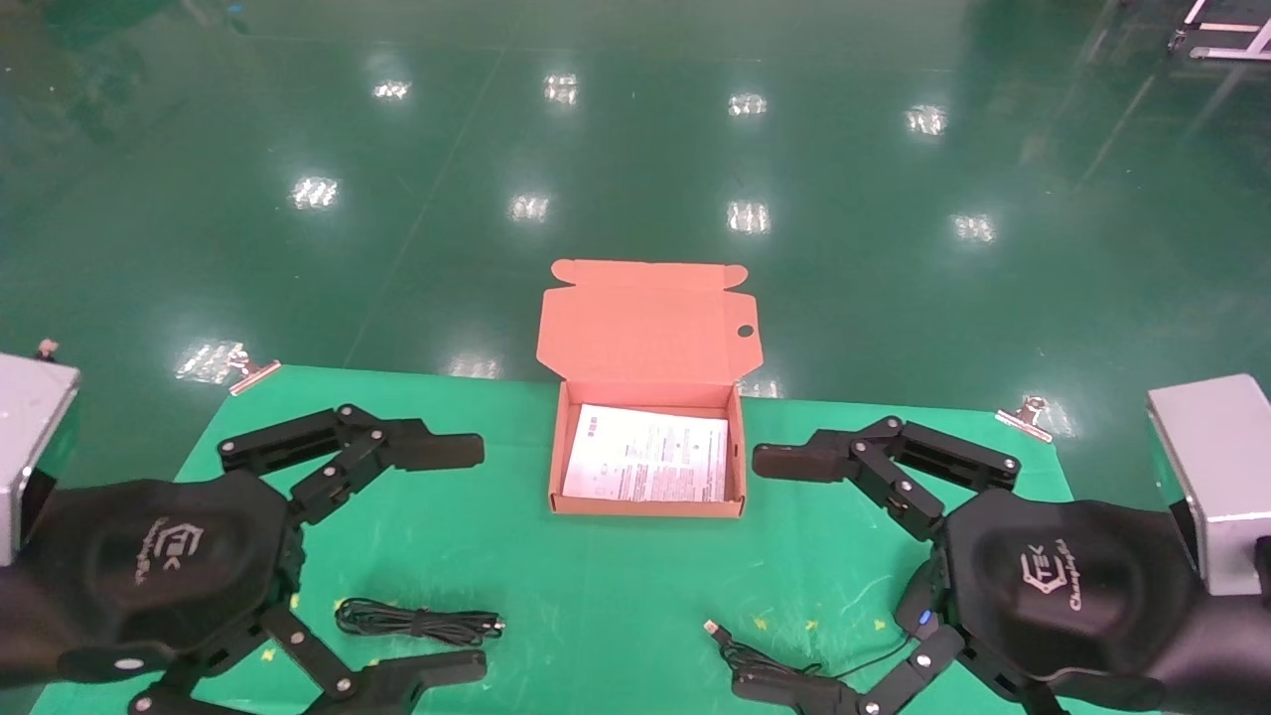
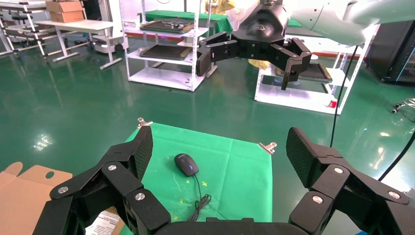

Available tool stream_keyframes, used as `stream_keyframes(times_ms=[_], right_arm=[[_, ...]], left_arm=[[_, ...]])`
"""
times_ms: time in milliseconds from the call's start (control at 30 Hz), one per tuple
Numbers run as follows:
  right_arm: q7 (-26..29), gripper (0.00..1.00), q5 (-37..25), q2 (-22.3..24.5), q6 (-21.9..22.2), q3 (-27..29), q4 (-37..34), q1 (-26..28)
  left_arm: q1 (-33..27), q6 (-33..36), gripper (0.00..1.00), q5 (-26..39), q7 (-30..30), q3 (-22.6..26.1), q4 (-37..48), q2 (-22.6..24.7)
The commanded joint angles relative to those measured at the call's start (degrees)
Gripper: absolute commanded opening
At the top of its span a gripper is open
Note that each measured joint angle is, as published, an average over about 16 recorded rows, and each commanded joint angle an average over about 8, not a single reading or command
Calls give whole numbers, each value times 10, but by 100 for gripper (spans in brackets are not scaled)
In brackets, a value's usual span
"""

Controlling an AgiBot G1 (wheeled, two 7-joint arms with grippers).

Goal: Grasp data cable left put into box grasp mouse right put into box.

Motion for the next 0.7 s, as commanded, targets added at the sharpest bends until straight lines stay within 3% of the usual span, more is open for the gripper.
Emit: stream_keyframes(times_ms=[33,533,700], right_arm=[[0,100,0,0,0,0,0,0],[-1,100,0,0,1,1,-1,0],[-11,100,-26,1,7,-5,6,8]], left_arm=[[0,0,100,0,0,0,0,0],[0,-7,100,5,3,-1,0,-1],[-1,-19,100,27,4,2,-5,-8]])
